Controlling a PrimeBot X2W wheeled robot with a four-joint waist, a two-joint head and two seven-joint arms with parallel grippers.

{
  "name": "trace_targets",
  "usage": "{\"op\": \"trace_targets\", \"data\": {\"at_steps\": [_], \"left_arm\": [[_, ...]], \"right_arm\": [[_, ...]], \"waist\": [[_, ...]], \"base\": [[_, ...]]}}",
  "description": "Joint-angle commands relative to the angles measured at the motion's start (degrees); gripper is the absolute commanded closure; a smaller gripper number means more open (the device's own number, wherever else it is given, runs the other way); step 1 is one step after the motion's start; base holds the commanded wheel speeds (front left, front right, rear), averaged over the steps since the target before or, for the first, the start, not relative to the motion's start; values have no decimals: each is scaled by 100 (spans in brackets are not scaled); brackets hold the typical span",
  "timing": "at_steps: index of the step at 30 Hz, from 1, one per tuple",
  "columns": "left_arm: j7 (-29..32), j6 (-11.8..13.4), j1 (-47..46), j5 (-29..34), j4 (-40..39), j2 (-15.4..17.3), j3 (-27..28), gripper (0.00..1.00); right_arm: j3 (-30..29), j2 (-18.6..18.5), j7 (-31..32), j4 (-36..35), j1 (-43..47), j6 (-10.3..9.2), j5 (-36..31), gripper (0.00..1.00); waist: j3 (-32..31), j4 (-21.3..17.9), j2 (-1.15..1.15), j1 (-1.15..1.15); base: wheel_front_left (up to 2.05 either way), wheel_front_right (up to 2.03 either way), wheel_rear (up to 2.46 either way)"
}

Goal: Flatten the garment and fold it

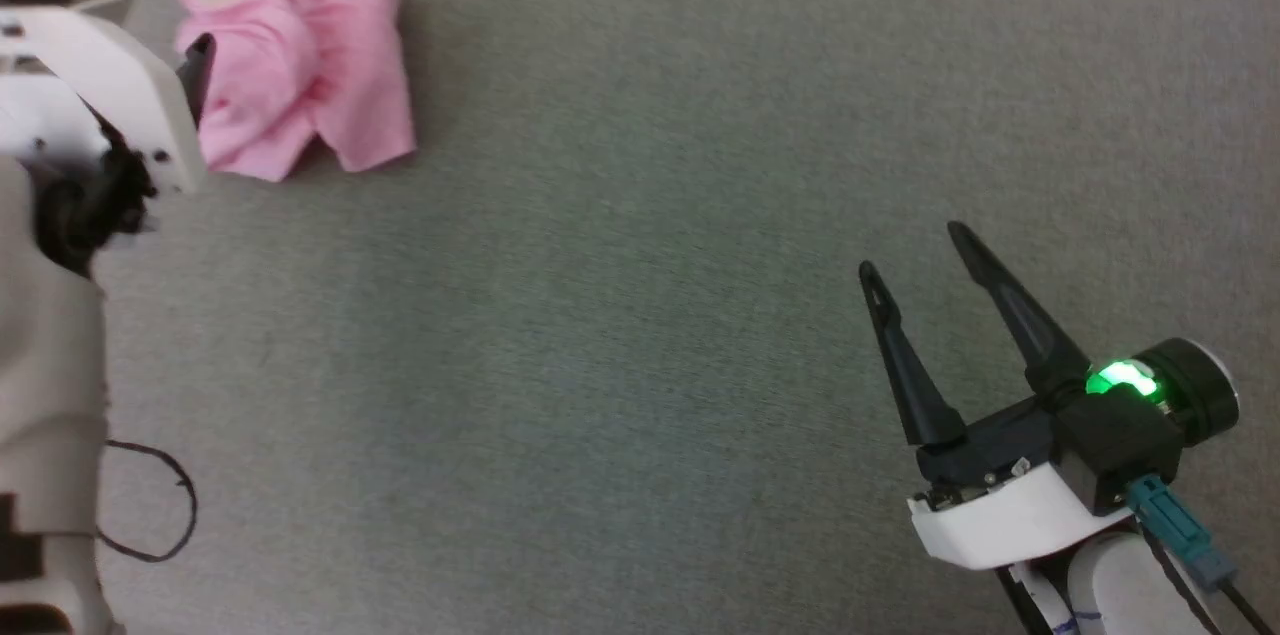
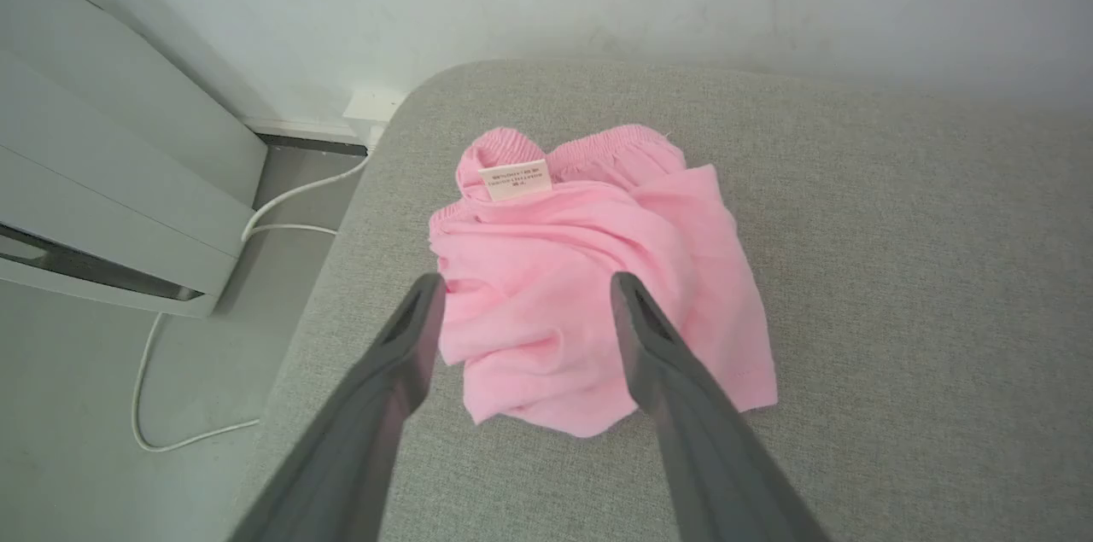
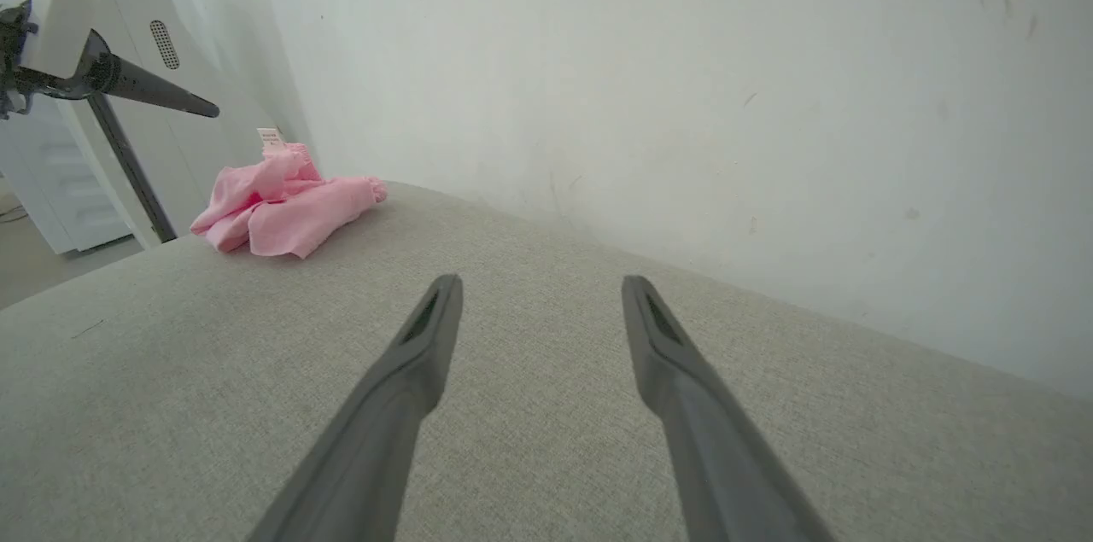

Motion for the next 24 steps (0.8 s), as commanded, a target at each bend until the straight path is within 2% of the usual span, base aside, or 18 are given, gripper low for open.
{"op": "trace_targets", "data": {"at_steps": [1, 8, 12, 16, 18, 19, 22, 24], "left_arm": [[329, -25, -183, -162, 178, 92, -14, 0], [1828, -36, -822, -921, 786, 559, 317, 0], [2225, 49, -919, -934, 960, 817, 347, 0], [2588, 69, -794, -1007, 1194, 886, 330, 0], [2696, 62, -733, -1076, 1256, 899, 346, 88], [2705, 60, -708, -1107, 1271, 906, 362, 100], [2613, 68, -637, -1148, 1295, 951, 408, 100], [2309, 208, -639, -1110, 1273, 988, 489, 100]], "right_arm": [[0, -28, 16, -64, -110, -6, 28, 0], [54, 33, -79, -56, -233, -6, 76, 0], [14, 66, -171, 11, -250, -6, 94, 0], [8, 86, -246, 92, -290, -6, 93, 0], [3, 105, -269, 130, -316, -6, 92, 0], [0, 114, -280, 153, -327, -6, 94, 0], [-8, 130, -309, 239, -348, -6, 95, 0], [-5, 138, -326, 290, -338, -6, 89, 0]], "waist": [[703, -643, 0, -2], [1088, -1102, 0, -2], [1244, -1245, 0, -2], [1293, -1299, 0, -2], [1285, -1305, 0, -2], [1271, -1303, 0, -2], [1177, -1279, 0, -2], [1075, -1257, 0, -2]], "base": [[0, 0, 0], [0, 0, 0], [0, 0, 0], [0, 0, 0], [0, 0, 0], [0, 0, 0], [0, 0, 0], [0, 0, 0]]}}
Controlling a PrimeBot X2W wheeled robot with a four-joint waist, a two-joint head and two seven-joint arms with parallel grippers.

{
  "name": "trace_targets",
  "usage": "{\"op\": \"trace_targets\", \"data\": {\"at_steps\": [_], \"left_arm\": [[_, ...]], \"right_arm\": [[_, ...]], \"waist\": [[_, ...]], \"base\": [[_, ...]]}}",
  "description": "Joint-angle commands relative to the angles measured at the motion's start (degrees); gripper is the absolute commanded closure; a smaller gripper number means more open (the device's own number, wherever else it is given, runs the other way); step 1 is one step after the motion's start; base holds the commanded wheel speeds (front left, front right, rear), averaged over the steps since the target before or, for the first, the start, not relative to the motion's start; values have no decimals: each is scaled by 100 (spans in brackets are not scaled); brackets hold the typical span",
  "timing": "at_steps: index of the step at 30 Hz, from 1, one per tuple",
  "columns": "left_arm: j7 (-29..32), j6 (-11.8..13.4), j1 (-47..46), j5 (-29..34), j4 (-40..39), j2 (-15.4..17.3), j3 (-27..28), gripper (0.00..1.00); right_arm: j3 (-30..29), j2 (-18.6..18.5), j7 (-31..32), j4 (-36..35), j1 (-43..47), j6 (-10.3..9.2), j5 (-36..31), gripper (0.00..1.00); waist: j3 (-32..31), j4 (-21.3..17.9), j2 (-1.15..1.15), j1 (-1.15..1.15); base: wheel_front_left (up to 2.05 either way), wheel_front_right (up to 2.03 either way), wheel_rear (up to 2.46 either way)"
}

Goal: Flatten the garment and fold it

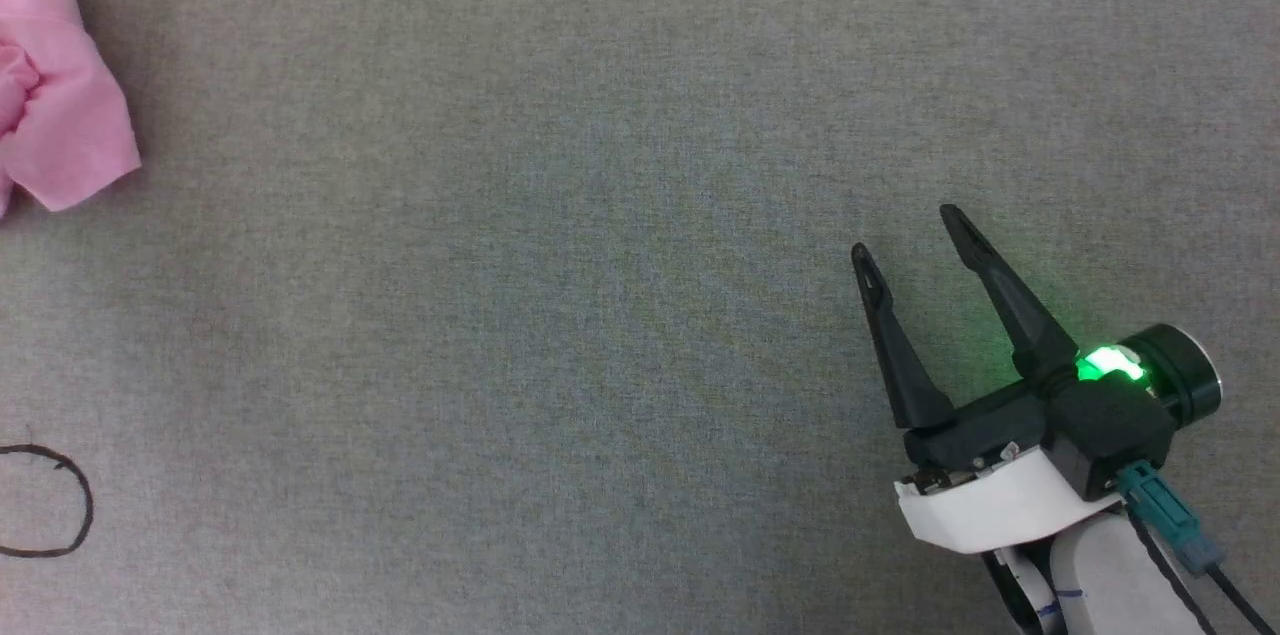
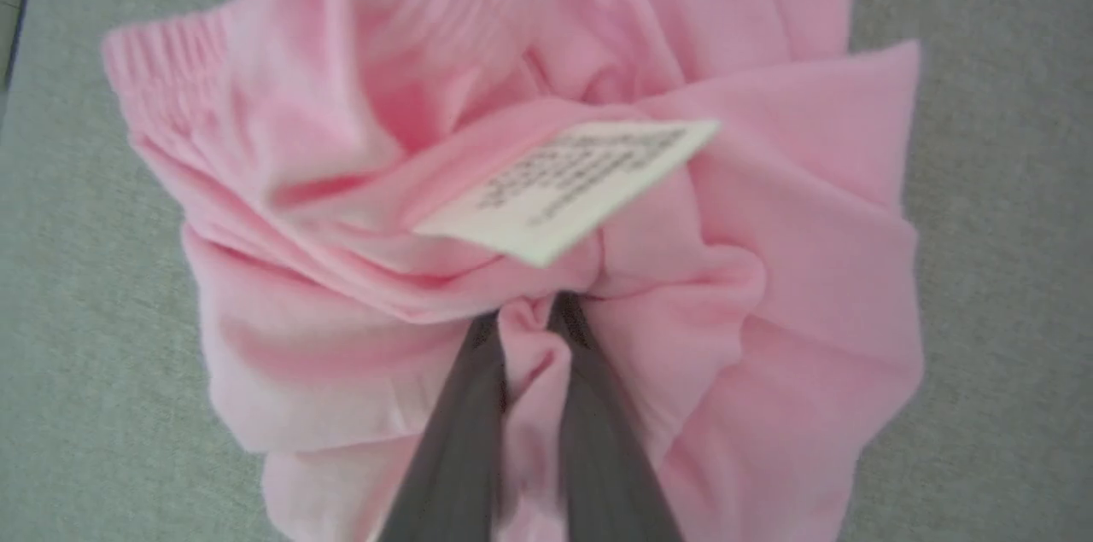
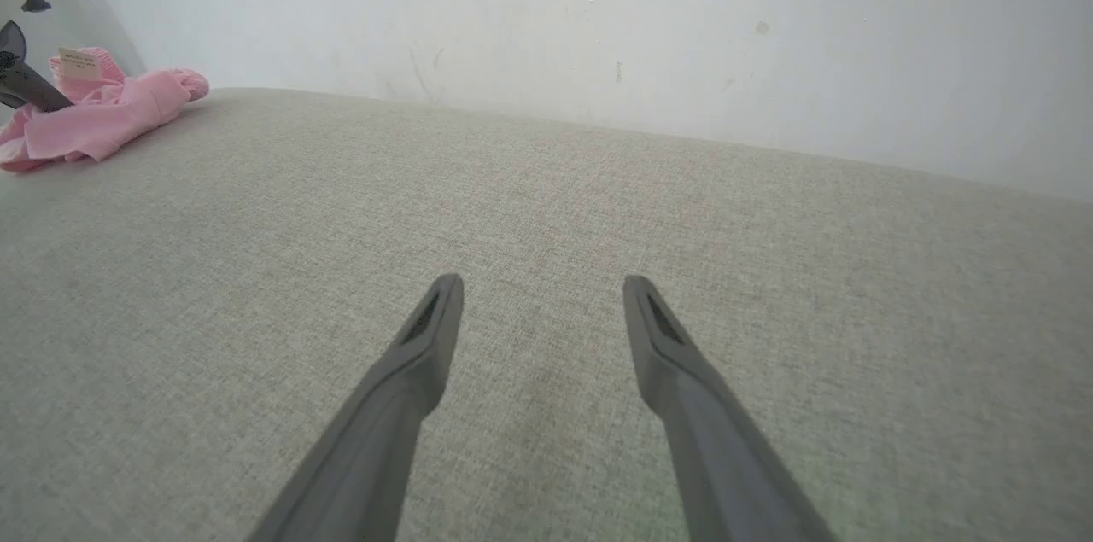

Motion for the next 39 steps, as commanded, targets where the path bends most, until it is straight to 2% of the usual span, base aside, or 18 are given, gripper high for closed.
{"op": "trace_targets", "data": {"at_steps": [1, 9, 18, 23, 26, 30, 34, 39], "left_arm": [[-240, 101, 219, 66, 99, -80, -1, 100], [-2021, 2, 138, 419, -105, 103, -66, 100], [-3834, -172, 167, 767, -714, 17, -752, 100], [-4450, -185, 345, 831, -1417, -332, -1201, 100], [-4599, -186, 443, 850, -1691, -481, -1384, 100], [-4756, -188, 660, 856, -2210, -854, -1738, 100], [-4867, -149, 944, 883, -2609, -1309, -2098, 100], [-4912, -91, 1528, 977, -2619, -2008, -2785, 100]], "right_arm": [[1, 24, -52, 44, -75, -6, 32, 0], [-89, 43, -116, 337, 10, -6, 39, 0], [-482, 110, -160, 723, 281, -6, 75, 0], [-660, 151, -171, 825, 461, -6, 61, 0], [-714, 166, -175, 843, 508, -6, 55, 0], [-779, 196, -178, 838, 580, -6, 49, 0], [-831, 215, -167, 799, 614, -6, 36, 0], [-1066, 230, -151, 729, 632, -6, 33, 0]], "waist": [[-177, 53, 0, 0], [-1022, 143, 0, 0], [-2194, 51, 0, 0], [-2670, -80, 0, 0], [-2818, -166, 0, 0], [-3024, -408, 0, 0], [-3069, -704, 0, 0], [-2987, -1085, 0, 0]], "base": [[0, 0, 0], [0, 0, 0], [0, 0, 0], [0, 0, 0], [0, 0, 0], [0, 0, 0], [0, 0, 0], [0, 0, 0]]}}
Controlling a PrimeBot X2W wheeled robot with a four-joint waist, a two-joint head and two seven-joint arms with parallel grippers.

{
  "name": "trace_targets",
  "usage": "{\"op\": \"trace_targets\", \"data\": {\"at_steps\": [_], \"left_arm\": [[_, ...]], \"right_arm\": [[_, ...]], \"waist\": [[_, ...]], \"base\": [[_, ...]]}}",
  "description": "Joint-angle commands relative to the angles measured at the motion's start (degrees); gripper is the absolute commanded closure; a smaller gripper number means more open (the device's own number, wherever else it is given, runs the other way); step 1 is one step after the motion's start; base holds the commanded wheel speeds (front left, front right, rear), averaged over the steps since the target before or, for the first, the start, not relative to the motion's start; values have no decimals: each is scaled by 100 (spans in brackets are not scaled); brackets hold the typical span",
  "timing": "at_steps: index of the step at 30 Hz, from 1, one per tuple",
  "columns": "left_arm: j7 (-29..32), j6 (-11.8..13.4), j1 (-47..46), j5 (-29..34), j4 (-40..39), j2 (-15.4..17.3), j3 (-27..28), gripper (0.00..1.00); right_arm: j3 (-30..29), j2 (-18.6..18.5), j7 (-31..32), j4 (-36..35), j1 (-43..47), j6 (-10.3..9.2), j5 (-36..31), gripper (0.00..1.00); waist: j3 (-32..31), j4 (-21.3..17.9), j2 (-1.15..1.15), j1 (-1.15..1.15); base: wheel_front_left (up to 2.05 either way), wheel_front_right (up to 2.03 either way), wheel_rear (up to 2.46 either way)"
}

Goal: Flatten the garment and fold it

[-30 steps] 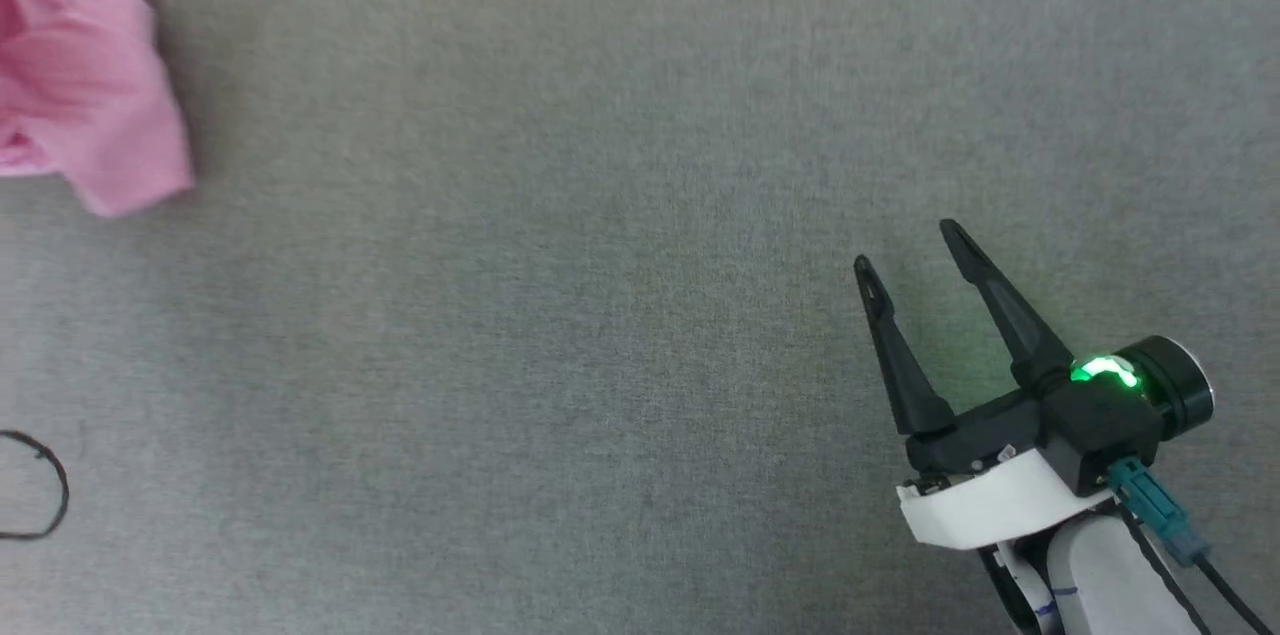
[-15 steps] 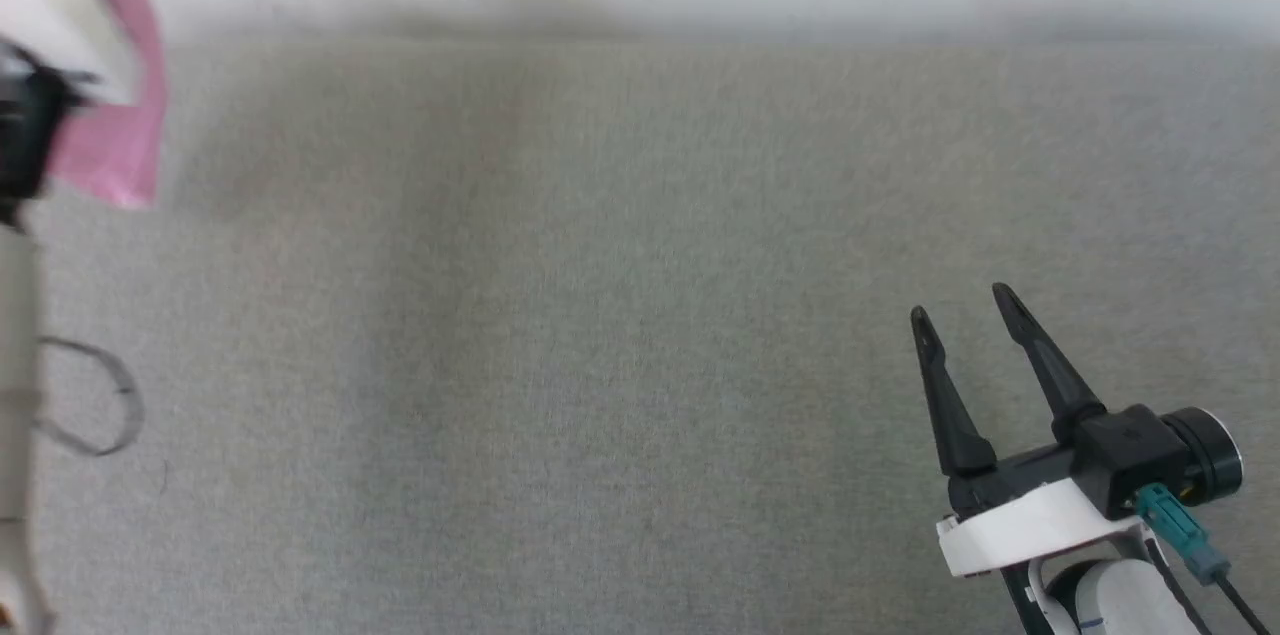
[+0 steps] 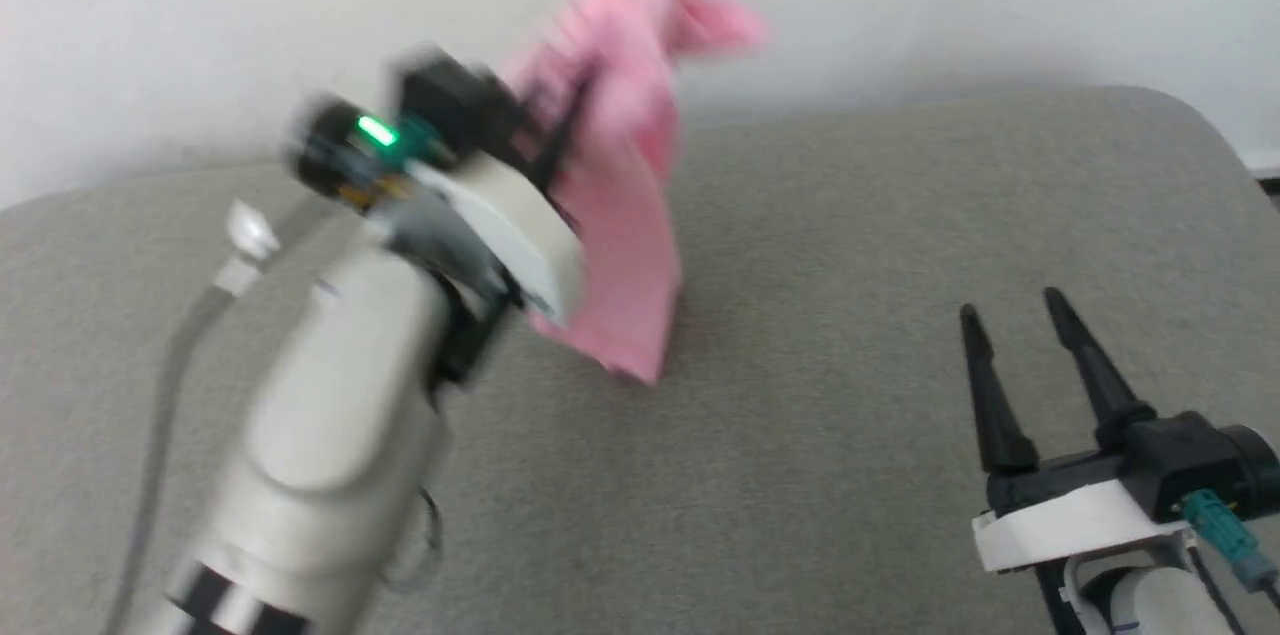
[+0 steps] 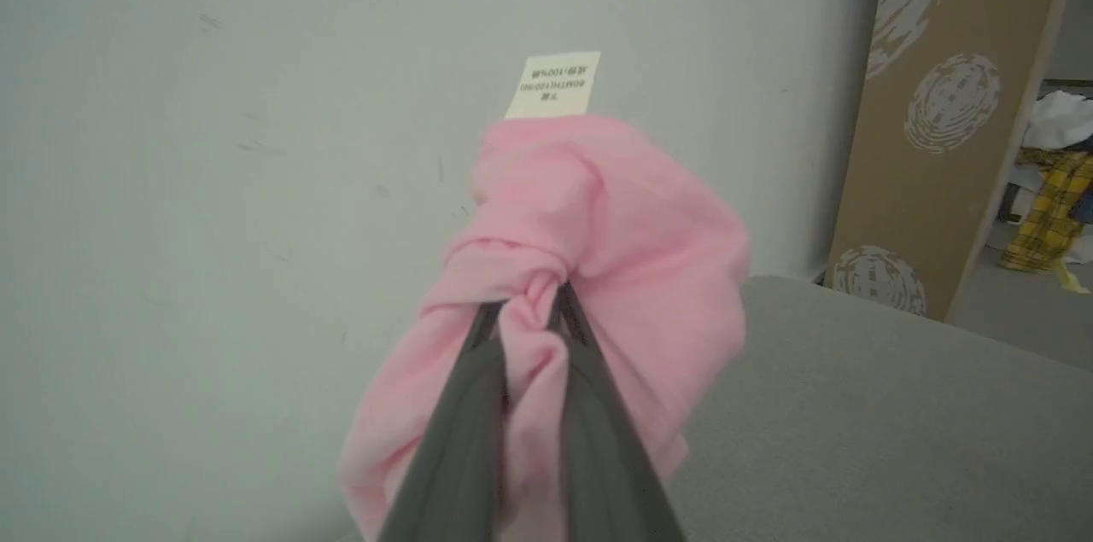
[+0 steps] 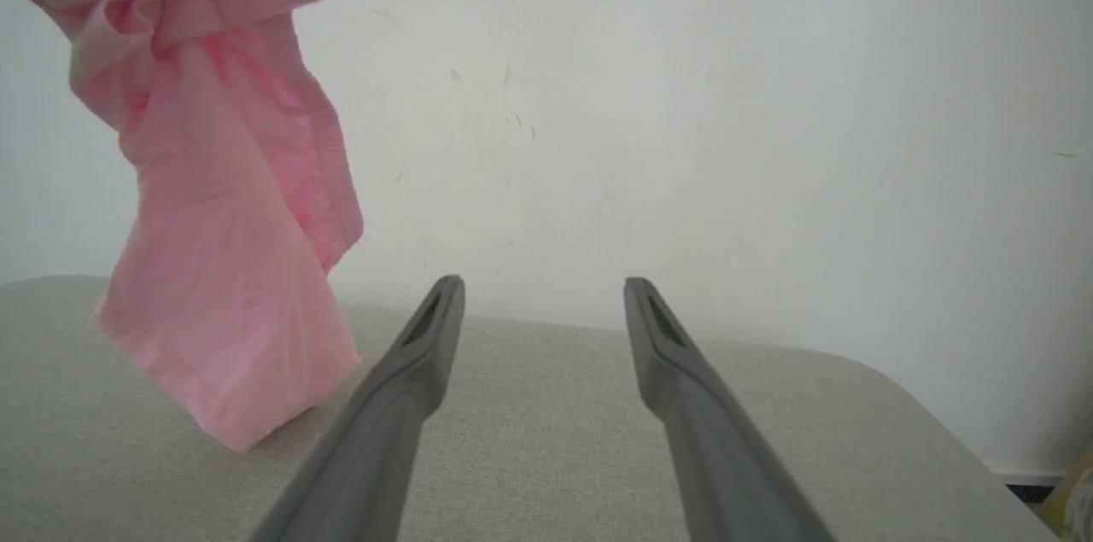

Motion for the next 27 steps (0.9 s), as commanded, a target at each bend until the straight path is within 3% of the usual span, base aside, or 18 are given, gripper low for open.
{"op": "trace_targets", "data": {"at_steps": [1, 6, 7, 8, 9, 14, 20, 27], "left_arm": [[-14, 33, 268, 46, 76, -147, -172, 100], [18, -2, 1096, 21, 591, -801, -1061, 100], [63, -13, 1233, -5, 712, -878, -1243, 92], [93, -21, 1351, -25, 825, -938, -1415, 54], [78, -27, 1441, -43, 920, -988, -1561, 0], [-105, -47, 1620, -191, 1206, -1112, -2022, 0], [-714, 57, 1458, -310, 1155, -1120, -1819, 0], [-1409, 590, 1521, -391, 694, -520, -1040, 0]], "right_arm": [[-78, 12, -6, -31, 36, -6, 37, 0], [-407, 15, 46, -64, -52, -6, 324, 0], [-457, 15, 52, -65, -71, -6, 377, 0], [-482, 16, 56, -63, -89, -6, 411, 0], [-497, 16, 58, -59, -99, -6, 428, 0], [-524, 16, 66, 26, -95, -6, 454, 0], [-477, 16, 139, 169, 5, -6, 427, 0], [-486, 17, 292, 202, 267, -6, 386, 0]], "waist": [[14, -440, 0, 1], [208, -767, 0, 1], [242, -810, 0, 1], [274, -849, 0, 1], [296, -871, 0, 1], [303, -838, 0, 1], [0, -521, 0, 1], [-448, -37, 0, 1]], "base": [[0, 0, 0], [0, 0, 0], [0, 0, 0], [0, 0, 0], [0, 0, 0], [0, 0, 0], [0, 0, 0], [0, 0, 0]]}}
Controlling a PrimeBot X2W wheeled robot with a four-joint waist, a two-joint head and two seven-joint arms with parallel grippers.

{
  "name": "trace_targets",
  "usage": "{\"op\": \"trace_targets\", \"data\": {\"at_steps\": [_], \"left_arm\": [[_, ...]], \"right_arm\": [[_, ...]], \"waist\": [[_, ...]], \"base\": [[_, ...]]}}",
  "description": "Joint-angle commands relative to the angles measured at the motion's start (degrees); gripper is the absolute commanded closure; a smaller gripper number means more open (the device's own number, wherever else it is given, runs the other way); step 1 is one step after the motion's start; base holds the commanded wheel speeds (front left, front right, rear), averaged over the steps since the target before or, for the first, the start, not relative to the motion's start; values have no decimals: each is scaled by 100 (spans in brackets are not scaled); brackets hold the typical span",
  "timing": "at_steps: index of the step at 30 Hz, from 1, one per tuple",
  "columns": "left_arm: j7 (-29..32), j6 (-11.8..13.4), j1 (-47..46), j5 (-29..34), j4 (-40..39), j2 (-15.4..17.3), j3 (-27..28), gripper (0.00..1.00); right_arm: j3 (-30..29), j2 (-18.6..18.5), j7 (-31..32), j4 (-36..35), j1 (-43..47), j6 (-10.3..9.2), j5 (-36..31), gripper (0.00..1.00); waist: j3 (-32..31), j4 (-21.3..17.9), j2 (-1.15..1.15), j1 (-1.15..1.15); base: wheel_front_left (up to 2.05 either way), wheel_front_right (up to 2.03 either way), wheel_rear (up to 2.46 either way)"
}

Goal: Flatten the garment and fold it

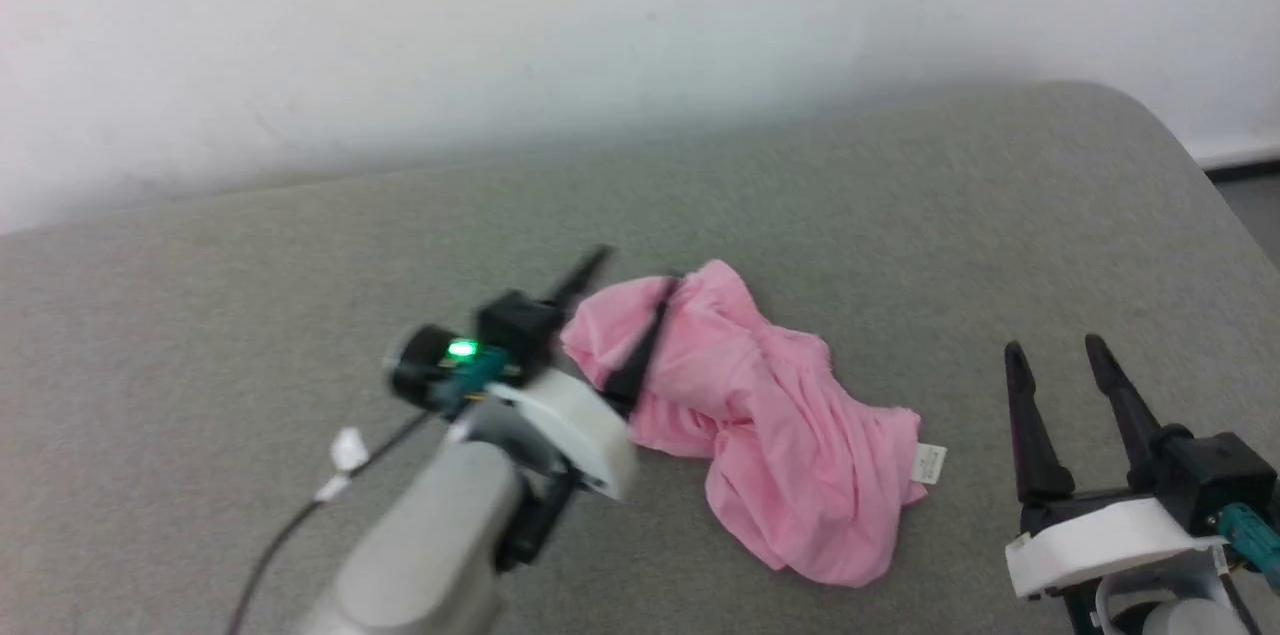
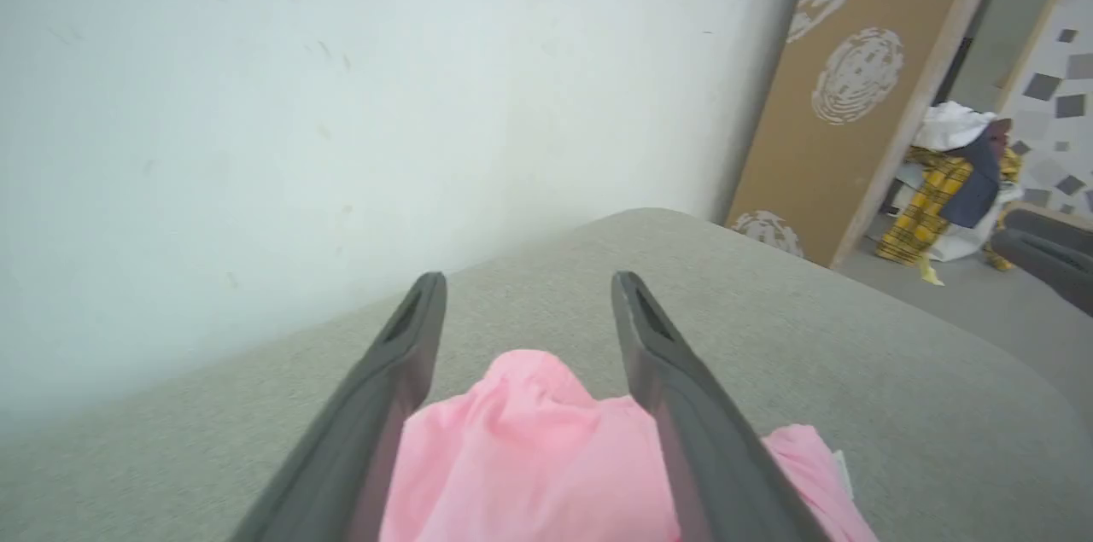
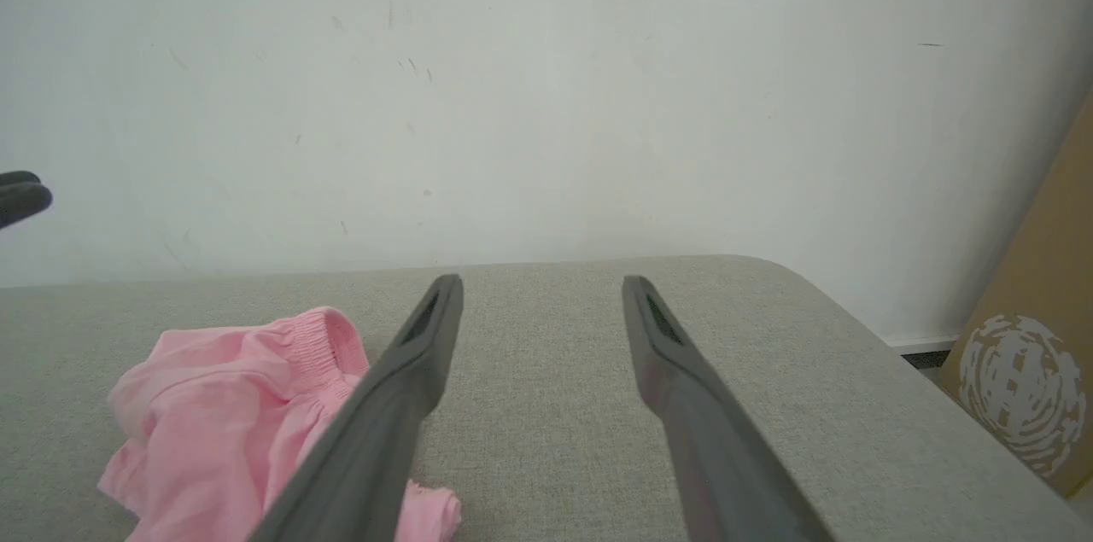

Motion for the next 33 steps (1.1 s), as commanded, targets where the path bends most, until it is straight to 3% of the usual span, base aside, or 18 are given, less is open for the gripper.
{"op": "trace_targets", "data": {"at_steps": [1, 9, 12, 16, 20, 23, 27, 33], "left_arm": [[-109, 161, 110, -29, -104, 208, 191, 0], [-368, 830, 1170, -110, -925, 904, 1137, 0], [-382, 983, 1677, -38, -1304, 999, 1422, 0], [-384, 1116, 2409, 62, -1742, 875, 1824, 0], [-385, 1112, 3043, 204, -1959, 632, 1956, 0], [-385, 918, 3342, 229, -1801, 552, 1725, 0], [-349, 773, 3340, 172, -1581, 500, 1587, 0], [-237, 754, 3209, -80, -1538, 381, 1665, 0]], "right_arm": [[24, 19, 36, -7, 105, -5, -8, 0], [158, 19, 38, -43, 363, -5, 71, 0], [175, 19, 46, -29, 438, -5, 79, 0], [169, 19, 45, 28, 536, -5, 100, 0], [131, 19, 87, 129, 620, -5, 115, 0], [113, 19, 160, 211, 648, -5, 77, 0], [121, 19, 246, 261, 641, -5, 54, 0], [75, 19, 572, 266, 630, -5, -16, 0]], "waist": [[-420, 455, 0, 0], [-588, 870, 0, 0], [-624, 959, 0, 0], [-692, 1037, 0, 0], [-726, 1079, 0, 0], [-688, 1123, 0, 0], [-652, 1172, 0, 0], [-591, 1225, 0, 0]], "base": [[0, 0, 0], [0, 0, 0], [0, 0, 0], [0, 0, 0], [0, 0, 0], [0, 0, 0], [0, 0, 0], [0, 0, 0]]}}
